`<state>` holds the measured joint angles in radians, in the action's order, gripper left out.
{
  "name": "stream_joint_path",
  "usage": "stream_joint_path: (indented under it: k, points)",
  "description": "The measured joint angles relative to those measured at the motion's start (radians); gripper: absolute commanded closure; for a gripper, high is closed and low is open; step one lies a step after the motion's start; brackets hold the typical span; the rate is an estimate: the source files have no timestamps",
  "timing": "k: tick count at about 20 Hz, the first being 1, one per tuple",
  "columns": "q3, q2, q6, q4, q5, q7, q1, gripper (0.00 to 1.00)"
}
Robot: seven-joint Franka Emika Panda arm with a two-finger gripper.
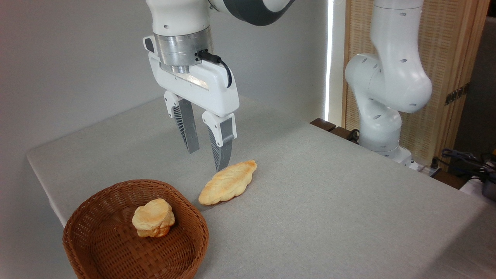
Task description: Put bread into the basket
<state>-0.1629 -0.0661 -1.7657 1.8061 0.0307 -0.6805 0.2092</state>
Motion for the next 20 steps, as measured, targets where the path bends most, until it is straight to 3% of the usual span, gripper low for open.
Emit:
stream_joint_path:
  k: [1,4,6,9,14,20]
  points:
    - [0.129,0.000,0.000,0.000,0.000,0.000,-0.125,0.00]
    - [0.148,0.000,0.000,-0.025,0.081,-0.017,-0.169,0.00]
    - [0.153,0.000,0.001,-0.041,0.101,-0.029,-0.194,0.00]
    - [0.155,0.000,0.004,-0.047,0.106,-0.034,-0.205,0.00]
    - [0.179,0.010,0.013,-0.048,0.047,-0.035,-0.205,0.00]
    - [0.182,0.013,0.014,-0.051,0.041,-0.035,-0.207,0.00]
